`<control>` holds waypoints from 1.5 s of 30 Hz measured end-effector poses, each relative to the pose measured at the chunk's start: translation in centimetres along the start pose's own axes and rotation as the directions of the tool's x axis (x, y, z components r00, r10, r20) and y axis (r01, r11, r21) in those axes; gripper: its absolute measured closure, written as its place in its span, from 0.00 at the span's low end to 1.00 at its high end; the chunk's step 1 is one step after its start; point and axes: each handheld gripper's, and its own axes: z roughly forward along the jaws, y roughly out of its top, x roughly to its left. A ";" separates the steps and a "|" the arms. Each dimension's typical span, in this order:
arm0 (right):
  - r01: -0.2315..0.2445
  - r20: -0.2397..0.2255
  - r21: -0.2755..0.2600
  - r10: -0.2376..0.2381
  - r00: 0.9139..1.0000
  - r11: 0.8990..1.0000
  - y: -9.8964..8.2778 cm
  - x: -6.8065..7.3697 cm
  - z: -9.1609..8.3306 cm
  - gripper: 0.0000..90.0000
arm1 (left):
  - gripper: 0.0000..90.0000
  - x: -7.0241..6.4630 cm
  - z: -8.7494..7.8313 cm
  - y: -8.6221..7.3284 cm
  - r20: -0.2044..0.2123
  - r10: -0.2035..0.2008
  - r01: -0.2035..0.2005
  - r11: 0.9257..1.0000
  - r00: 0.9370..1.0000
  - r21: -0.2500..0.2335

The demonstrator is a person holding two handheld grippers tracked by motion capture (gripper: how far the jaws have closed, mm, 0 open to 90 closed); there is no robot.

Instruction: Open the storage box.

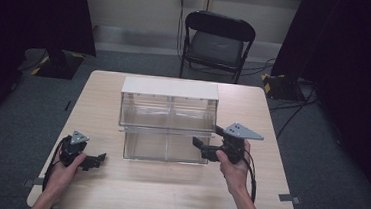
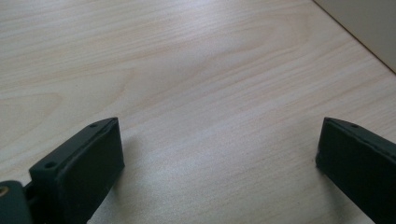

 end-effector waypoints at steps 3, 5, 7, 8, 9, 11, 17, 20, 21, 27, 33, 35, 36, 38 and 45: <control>-0.001 -0.001 0.001 0.001 1.000 1.000 0.0 0.0 0.0 0.15 | 0.00 0.0 0.0 0.0 0.000 0.000 0.000 1.000 1.000 0.000; -0.001 -0.001 0.000 0.001 1.000 1.000 0.0 0.0 0.0 0.15 | 0.00 0.0 0.0 0.0 0.000 0.000 0.000 1.000 1.000 0.000; -0.001 -0.001 0.000 0.001 1.000 1.000 0.0 0.0 0.0 0.15 | 0.00 0.0 0.0 0.0 0.000 0.000 0.000 1.000 1.000 -0.001; 0.000 -0.002 0.000 0.000 1.000 1.000 0.0 0.0 0.0 0.15 | 0.00 0.0 0.0 0.0 0.000 0.001 -0.001 1.000 1.000 0.000; 0.000 -0.002 0.001 0.000 1.000 1.000 0.0 0.0 0.0 0.15 | 0.00 0.0 0.0 0.0 0.000 0.001 -0.001 1.000 1.000 0.000; 0.000 -0.002 0.001 0.000 1.000 1.000 0.0 0.0 0.0 0.15 | 0.00 0.0 0.0 0.0 0.000 0.000 0.000 1.000 1.000 0.000; 0.002 -0.003 0.000 -0.002 1.000 1.000 0.0 0.0 0.0 0.15 | 0.00 0.0 0.0 0.0 0.000 0.000 0.000 1.000 1.000 0.000; 0.003 -0.002 0.000 -0.003 1.000 1.000 0.0 0.0 0.0 0.15 | 0.00 0.0 0.0 0.0 0.000 0.000 0.000 1.000 1.000 -0.001; 0.003 -0.003 0.000 -0.003 1.000 1.000 0.0 0.0 0.0 0.15 | 0.00 0.0 0.0 0.0 0.000 0.000 0.000 1.000 1.000 0.000; 0.004 -0.003 -0.001 -0.004 1.000 1.000 0.1 0.0 0.0 0.15 | 0.00 0.0 0.0 0.0 0.000 0.000 0.000 1.000 1.000 0.000; 0.005 -0.002 -0.001 -0.005 1.000 1.000 0.1 0.0 0.0 0.15 | 0.00 0.0 0.0 0.0 -0.002 0.003 -0.003 1.000 1.000 0.000; 0.007 0.000 0.000 -0.007 1.000 1.000 0.1 0.0 0.0 0.15 | 0.00 0.0 0.0 0.0 -0.002 0.003 -0.003 1.000 1.000 0.000; 0.007 0.000 0.000 -0.007 1.000 1.000 0.1 0.0 0.0 0.15 | 0.00 0.0 0.0 0.0 0.000 -0.001 0.001 1.000 1.000 0.000; 0.007 0.000 0.000 -0.007 1.000 1.000 0.1 0.0 0.0 0.15 | 0.00 0.0 0.0 0.0 0.000 0.000 0.000 1.000 1.000 -0.001; 0.007 0.002 0.001 -0.007 1.000 1.000 0.1 0.0 0.0 0.15 | 0.00 0.0 0.0 0.0 0.000 0.000 0.000 1.000 1.000 -0.001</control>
